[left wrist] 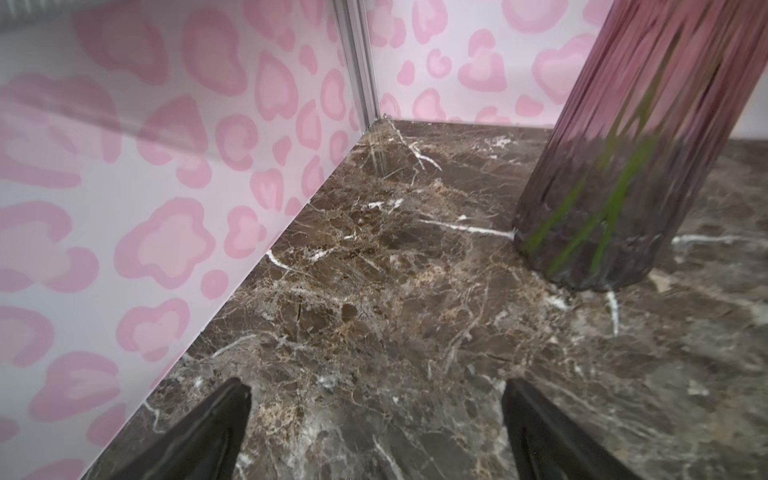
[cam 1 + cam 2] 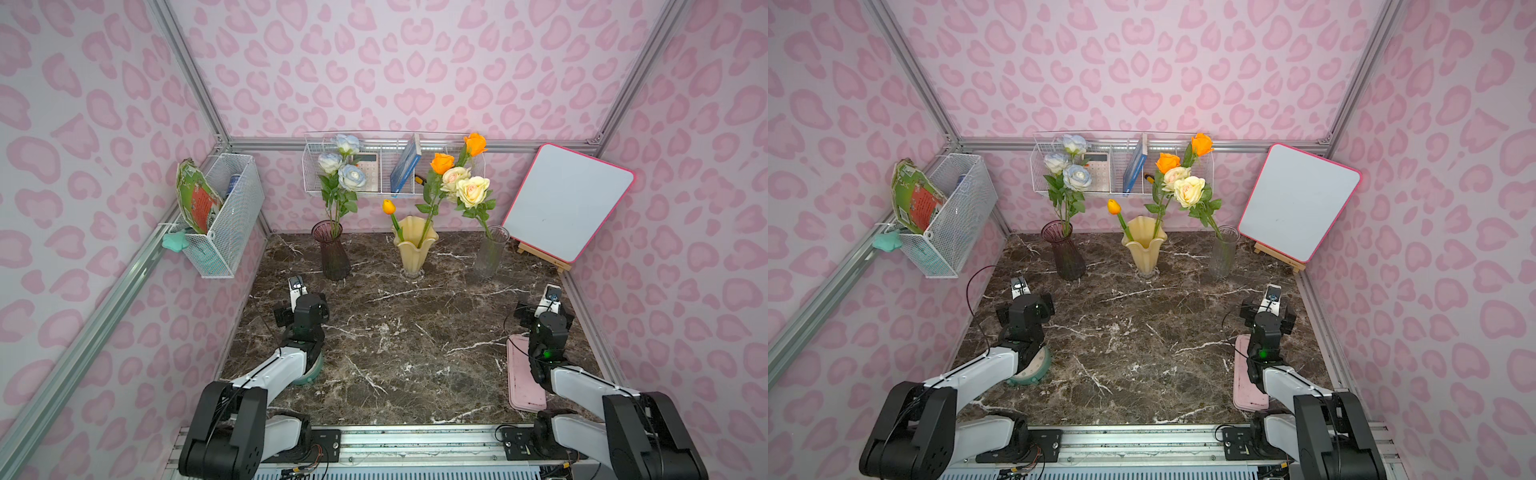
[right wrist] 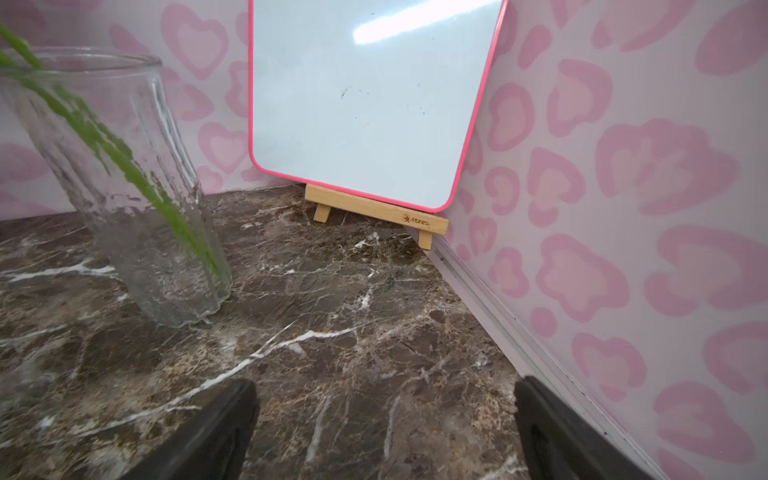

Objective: Arrange the flowers in different vases according to their colors
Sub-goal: Reset both arms

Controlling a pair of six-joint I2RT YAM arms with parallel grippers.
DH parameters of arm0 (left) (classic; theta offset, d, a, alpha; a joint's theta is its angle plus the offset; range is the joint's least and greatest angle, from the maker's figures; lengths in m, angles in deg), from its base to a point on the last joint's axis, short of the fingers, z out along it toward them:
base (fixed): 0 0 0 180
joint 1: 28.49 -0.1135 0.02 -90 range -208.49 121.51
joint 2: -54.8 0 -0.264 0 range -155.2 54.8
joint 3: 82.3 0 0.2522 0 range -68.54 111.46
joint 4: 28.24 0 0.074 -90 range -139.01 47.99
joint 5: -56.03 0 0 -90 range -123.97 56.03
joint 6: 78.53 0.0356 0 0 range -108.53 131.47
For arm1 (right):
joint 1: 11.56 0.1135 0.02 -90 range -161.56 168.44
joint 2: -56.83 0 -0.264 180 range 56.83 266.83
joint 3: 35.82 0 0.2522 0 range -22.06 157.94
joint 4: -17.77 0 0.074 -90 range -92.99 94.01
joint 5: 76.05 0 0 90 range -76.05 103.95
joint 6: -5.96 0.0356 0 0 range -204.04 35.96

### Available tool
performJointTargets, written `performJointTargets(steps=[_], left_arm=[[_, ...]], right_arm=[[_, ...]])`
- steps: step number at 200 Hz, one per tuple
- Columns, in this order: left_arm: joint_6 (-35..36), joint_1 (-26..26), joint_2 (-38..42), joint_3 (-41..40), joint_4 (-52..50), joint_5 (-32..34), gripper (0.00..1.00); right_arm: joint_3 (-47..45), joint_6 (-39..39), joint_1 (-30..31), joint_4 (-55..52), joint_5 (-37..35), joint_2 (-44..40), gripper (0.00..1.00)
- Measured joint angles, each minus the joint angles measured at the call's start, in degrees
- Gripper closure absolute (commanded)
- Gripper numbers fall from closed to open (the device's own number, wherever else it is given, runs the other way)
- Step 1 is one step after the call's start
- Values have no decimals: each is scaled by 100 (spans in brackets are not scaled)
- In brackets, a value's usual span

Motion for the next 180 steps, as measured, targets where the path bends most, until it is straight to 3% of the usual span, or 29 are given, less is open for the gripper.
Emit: performJointTargets(steps=[54,83,118,143,180], left_arm=[[461,-59,-1484,-404,2197,-299,1],[584,-179,-1421,-330,2507,-640,3],[428,-455,-1272,-334,2601,-1104,1],[376,-592,-1539,-702,3032,-1471,1],[306,-704,-1681,-479,3047,-1843,1]], right_arm=[[-682,-90,-304,1991,686,999,1],[-597,-157,-260,2975,966,1952,1],[-122,-280,-131,2924,1021,1943,1],[-251,-306,-116,2977,1003,2070,1],[-186,-321,-118,3025,953,2090,1]])
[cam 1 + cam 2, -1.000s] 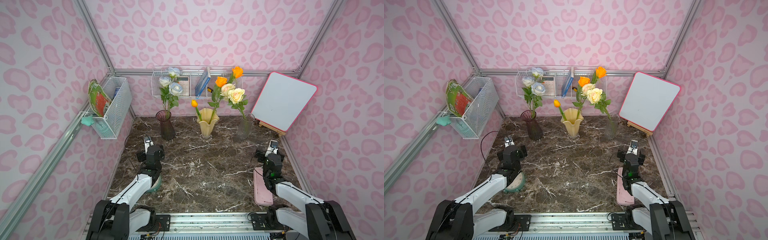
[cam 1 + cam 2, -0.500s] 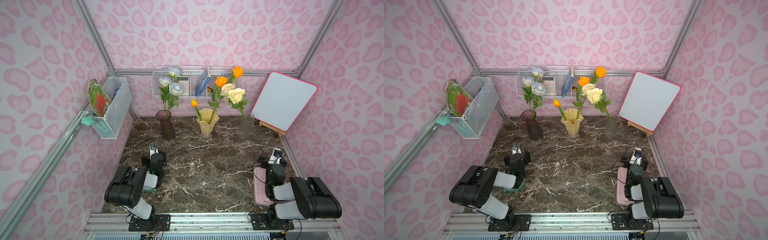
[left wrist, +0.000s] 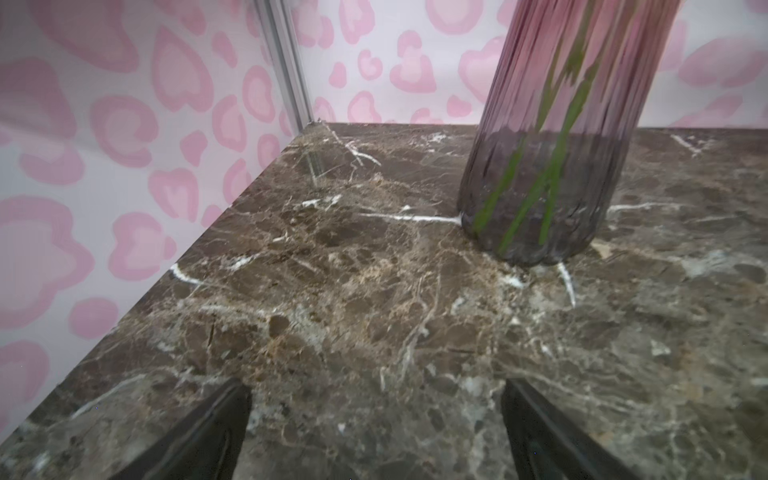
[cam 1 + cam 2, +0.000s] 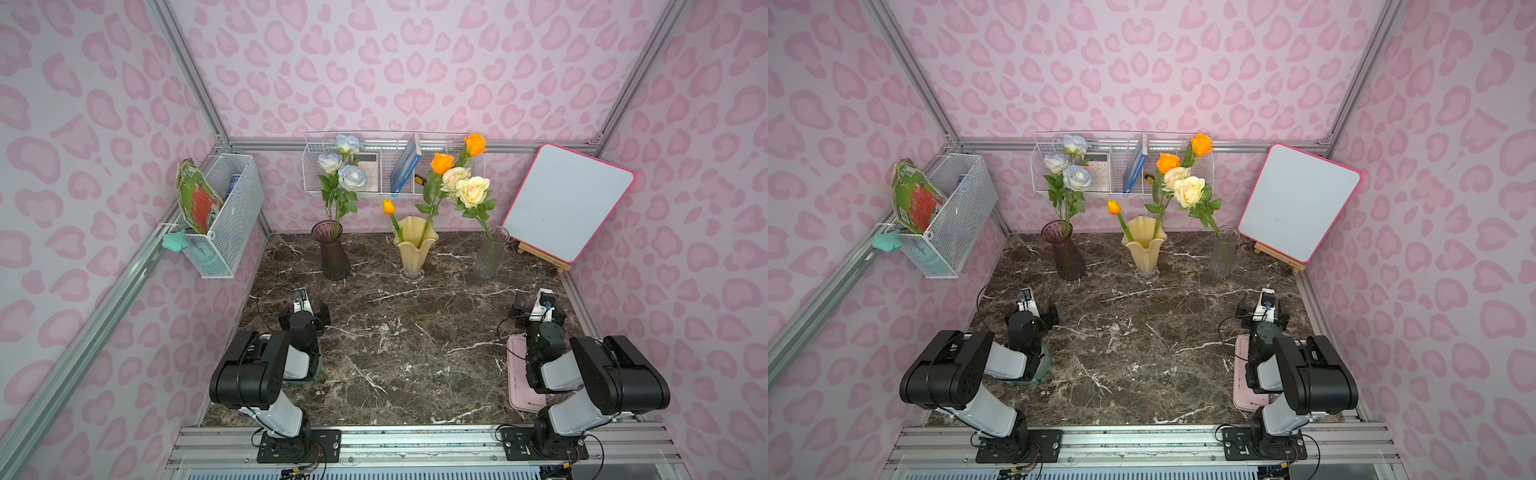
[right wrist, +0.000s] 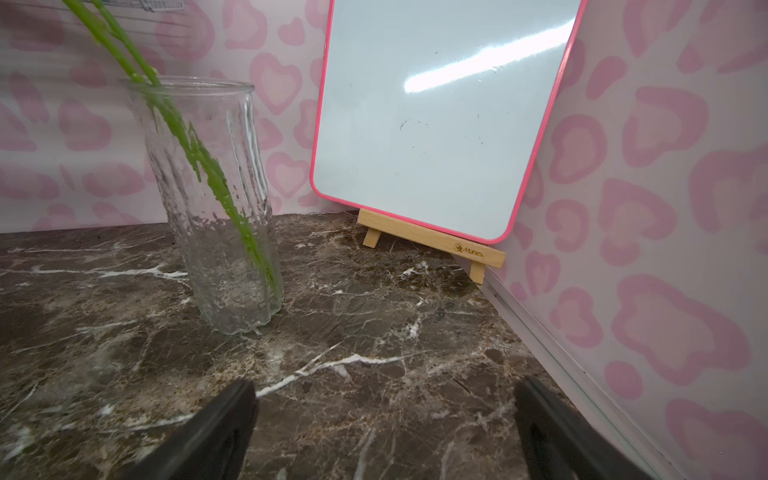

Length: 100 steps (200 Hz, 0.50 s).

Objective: Arrange the flowers in different vases according to their colors
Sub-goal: Reset both arms

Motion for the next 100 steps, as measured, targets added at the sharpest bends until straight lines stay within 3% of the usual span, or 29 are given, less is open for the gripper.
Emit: performJointTargets(steps=[30,100], left_arm=[[-358,-367,157,551,-682,-96,1],[-619,-474,170,599,-1318,-352,1]], right_arm=[[245,20,-26,-225,-66,0,1],[251,44,-37,-352,-81,2,1]])
